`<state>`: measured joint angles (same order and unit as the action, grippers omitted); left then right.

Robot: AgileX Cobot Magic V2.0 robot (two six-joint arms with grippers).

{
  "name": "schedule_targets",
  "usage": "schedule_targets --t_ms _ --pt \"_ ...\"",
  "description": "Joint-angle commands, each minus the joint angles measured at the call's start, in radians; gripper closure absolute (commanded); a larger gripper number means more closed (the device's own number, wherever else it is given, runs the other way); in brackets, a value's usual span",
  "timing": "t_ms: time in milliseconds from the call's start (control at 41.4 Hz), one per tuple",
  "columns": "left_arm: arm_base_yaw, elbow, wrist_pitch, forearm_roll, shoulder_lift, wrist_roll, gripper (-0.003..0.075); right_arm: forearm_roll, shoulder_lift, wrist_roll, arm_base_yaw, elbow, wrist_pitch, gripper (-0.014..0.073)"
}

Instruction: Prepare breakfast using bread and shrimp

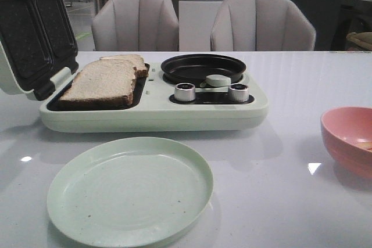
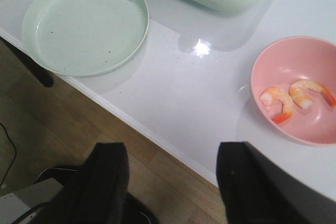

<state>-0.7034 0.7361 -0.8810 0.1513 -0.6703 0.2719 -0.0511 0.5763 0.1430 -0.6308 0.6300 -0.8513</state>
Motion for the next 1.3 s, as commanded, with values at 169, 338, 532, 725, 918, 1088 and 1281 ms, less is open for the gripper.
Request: schedule_targets --t_ms 169,338,532,725,918,1088,1281 --pt "0.041 0.17 -0.014 0.025 -0.241 -0.001 0.0348 -0.019 -0.001 -0.001 0.002 0.023 0.057 0.0106" --pt "0.19 0.217 0.002 0.009 -0.31 -0.013 0.0535 -0.019 -0.001 -0.001 0.002 0.023 0.057 0.0106" --pt "0.396 0.217 0.036 -0.097 -0.311 -0.131 0.0623 -0.019 -0.001 -0.001 0.002 0.023 0.057 0.0106" --pt "0.648 0.217 0.065 -0.238 -0.311 -0.252 0.0622 -0.019 -0.001 -0.001 0.002 0.023 0.057 0.0106" --pt "0.861 0.22 0.199 -0.36 -0.336 -0.29 0.0622 -0.019 -0.001 -0.001 0.002 0.023 0.057 0.0106" --pt "0.94 0.256 0.262 -0.401 -0.443 -0.29 0.0622 -0.019 -0.001 -0.001 0.002 0.023 0.057 0.0106" --pt "0.94 0.362 0.316 -0.406 -0.611 -0.29 0.0622 -0.019 -0.001 -0.001 0.002 0.023 0.057 0.0106"
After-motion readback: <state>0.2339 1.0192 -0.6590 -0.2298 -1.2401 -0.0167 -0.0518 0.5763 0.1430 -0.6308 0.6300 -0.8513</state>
